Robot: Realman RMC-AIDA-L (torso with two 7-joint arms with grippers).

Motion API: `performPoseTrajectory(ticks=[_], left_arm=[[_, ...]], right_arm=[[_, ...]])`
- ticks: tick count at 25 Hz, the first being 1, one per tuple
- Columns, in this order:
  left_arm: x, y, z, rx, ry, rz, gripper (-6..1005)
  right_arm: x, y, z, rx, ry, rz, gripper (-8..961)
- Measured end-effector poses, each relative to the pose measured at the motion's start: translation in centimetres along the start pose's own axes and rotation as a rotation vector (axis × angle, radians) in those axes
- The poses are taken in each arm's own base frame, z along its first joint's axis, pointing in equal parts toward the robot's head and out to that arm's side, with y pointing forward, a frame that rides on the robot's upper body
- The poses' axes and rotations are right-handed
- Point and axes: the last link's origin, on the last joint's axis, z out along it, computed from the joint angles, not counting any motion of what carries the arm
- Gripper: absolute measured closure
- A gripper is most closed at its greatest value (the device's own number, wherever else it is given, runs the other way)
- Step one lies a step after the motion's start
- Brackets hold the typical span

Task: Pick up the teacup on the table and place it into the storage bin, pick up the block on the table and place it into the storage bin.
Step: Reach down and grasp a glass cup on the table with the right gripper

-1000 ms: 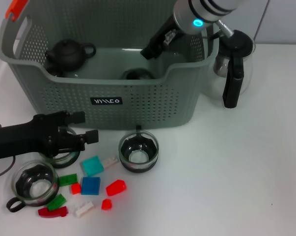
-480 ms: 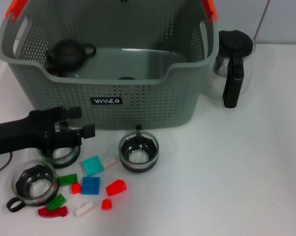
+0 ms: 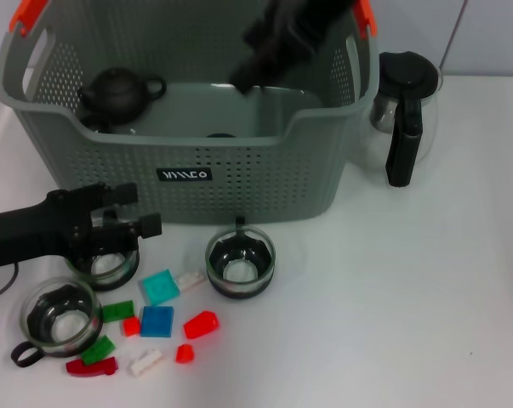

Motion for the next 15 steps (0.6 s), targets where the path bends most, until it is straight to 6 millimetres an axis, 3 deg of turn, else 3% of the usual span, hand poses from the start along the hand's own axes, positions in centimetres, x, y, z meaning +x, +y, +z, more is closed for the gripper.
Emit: performPoseTrajectory(ticks=[9, 15], left_arm=[[-0.1, 0.0, -0.3, 0.009, 0.015, -0.007, 142], [0.0, -0.1, -0.3, 0.013, 0.014, -0.006, 142]], right_arm=[[3.2, 2.2, 2.1, -0.161, 0.105, -0.106, 343], [5.0, 3.3, 6.6, -0.143, 0.224, -0.235, 344]])
